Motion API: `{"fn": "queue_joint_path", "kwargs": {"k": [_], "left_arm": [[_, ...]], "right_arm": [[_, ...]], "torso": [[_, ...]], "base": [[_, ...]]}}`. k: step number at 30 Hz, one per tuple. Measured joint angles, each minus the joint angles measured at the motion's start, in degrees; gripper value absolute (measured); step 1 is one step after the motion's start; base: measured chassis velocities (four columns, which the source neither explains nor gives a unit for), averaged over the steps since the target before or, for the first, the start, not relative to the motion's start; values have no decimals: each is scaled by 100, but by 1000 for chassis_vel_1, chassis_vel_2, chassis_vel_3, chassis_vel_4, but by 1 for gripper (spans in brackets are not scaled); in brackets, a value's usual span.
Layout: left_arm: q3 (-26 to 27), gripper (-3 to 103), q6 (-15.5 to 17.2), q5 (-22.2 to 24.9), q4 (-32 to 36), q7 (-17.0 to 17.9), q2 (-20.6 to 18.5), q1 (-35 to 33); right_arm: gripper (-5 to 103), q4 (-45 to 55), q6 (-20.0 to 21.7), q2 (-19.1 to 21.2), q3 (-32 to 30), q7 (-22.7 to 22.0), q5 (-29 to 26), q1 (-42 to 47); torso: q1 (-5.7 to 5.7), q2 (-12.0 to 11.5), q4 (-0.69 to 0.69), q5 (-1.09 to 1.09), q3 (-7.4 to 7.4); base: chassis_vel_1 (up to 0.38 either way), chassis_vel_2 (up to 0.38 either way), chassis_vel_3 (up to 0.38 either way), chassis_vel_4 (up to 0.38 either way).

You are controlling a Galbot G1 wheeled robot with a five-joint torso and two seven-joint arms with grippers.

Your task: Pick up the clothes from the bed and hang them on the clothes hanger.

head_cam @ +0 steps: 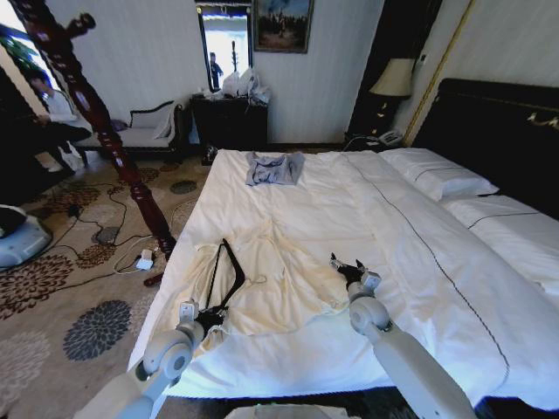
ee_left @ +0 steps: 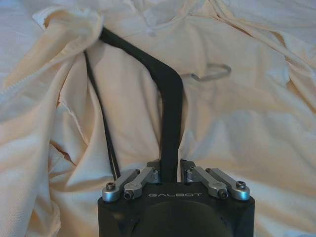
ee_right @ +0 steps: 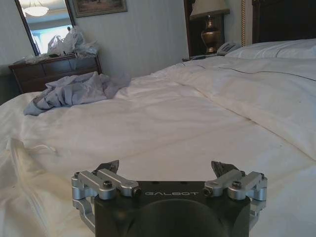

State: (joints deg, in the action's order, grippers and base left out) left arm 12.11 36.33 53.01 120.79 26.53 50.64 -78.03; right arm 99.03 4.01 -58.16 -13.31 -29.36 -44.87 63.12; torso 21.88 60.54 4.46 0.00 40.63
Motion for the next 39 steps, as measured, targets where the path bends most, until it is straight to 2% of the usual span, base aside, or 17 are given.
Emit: {"fn": "queue_joint_path", "kwargs": {"k": [4, 7, 13, 21, 25, 26, 28, 31, 34, 36, 39], "left_arm": [[152, 19, -39, -82, 119, -50, 50, -19], [523, 19, -135, -158, 360, -128, 95, -114], [771, 19, -190, -155, 579, -214, 54, -224], [811, 19, -190, -167, 530, -244, 113, -214], [730, 19, -278, -269, 494, -393, 190, -211], [692, 19, -334, -323, 477, -455, 211, -214], [456, 19, -664, -628, 368, -811, 320, -212], [320, 19, -843, -764, 300, -1003, 379, -183], [117, 19, -1075, -892, 235, -1251, 398, -104], [95, 19, -1100, -900, 229, -1279, 388, -87], [-125, 19, -1398, -962, 173, -1579, 295, 103]], "right_arm": [[100, 3, 0, 3, -8, -7, 2, 18], [100, 6, 0, 2, -11, -14, 15, 30], [100, 16, 1, -32, 47, -34, 33, -8], [100, 31, -20, -34, 74, 9, 133, 9], [100, 44, -144, -21, 78, 155, 244, 62], [100, 52, -163, -18, 86, 189, 261, 77], [100, 90, -262, -11, 146, 384, 240, 128], [100, 134, -359, 5, 193, 651, 8, 156], [100, 323, -313, 89, 355, 990, -1019, 159], [100, 342, -302, 101, 372, 1041, -1135, 155], [100, 422, -290, 176, 509, 1501, -1790, 83]], "torso": [[0, 0, 0, -1, 0], [0, 0, -1, 0, 0], [0, 0, -1, 0, 0], [0, 0, -1, 0, 0], [0, 0, -1, 0, 0], [0, 0, -1, 0, 0], [0, 0, 0, -1, 0], [0, 0, -1, 0, 0], [0, 0, -1, 0, 0], [0, 0, -1, 0, 0], [0, 0, 1, 0, 0]], "base": [[0, 0, 0, 0], [0, 0, 0, 0], [0, 0, 0, 0], [0, 0, 0, 0], [0, 0, 0, 0], [0, 0, 0, 0], [0, 0, 0, 0], [0, 0, 0, 0], [0, 0, 0, 0], [0, 0, 0, 0], [0, 0, 0, 0]]}}
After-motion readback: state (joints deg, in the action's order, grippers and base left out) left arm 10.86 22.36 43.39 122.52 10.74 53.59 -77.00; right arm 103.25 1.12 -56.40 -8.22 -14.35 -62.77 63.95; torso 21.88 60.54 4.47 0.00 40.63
